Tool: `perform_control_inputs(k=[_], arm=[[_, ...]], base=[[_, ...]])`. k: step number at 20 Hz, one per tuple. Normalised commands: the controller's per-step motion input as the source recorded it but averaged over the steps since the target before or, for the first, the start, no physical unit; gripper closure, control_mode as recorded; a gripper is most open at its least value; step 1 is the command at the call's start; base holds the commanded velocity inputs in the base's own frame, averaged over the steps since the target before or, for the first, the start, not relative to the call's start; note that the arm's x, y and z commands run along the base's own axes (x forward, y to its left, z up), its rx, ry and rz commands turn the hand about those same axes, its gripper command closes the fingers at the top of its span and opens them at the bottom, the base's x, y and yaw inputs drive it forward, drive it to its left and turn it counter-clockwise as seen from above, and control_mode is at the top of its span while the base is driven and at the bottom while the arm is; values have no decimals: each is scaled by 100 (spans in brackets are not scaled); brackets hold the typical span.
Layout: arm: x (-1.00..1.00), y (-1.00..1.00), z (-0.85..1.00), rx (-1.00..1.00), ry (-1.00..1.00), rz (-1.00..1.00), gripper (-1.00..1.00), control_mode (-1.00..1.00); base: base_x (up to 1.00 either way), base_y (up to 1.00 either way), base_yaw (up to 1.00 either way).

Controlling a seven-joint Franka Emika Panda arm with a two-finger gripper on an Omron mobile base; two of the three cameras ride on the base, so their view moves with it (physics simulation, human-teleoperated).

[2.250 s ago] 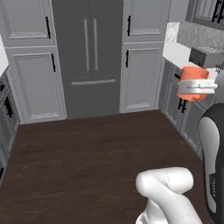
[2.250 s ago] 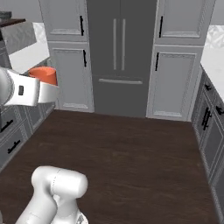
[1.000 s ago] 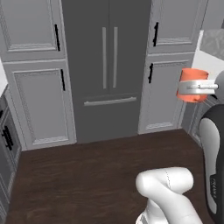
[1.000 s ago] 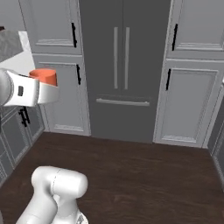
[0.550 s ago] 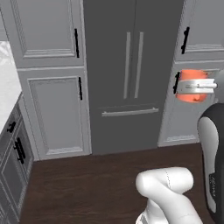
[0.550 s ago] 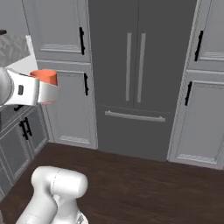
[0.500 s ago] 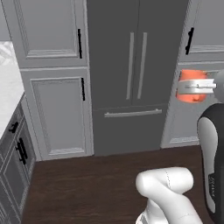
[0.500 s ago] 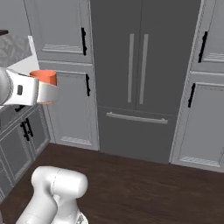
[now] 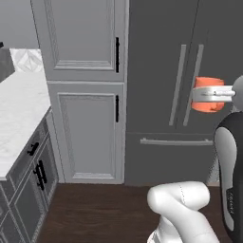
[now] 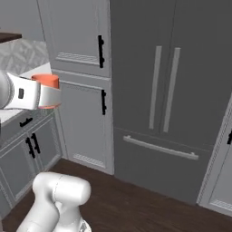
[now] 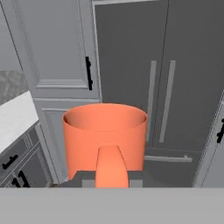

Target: Gather all objects into one cabinet and sort the glasses and bowls to opposite sides.

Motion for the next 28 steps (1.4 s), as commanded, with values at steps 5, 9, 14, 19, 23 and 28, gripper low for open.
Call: perform_control_inputs(k=[5,9,14,19,23,28], arm=[[0,0,0,0,0,0,100,100],[0,0,0,0,0,0,100,100],[0,0,0,0,0,0,100,100],[0,0,0,0,0,0,100,100],[0,0,0,0,0,0,100,100],[0,0,0,0,0,0,100,100]], base=[[50,65,45],[53,36,36],[64,9,33],[56,51,37],[50,53,36],[34,-6,17]])
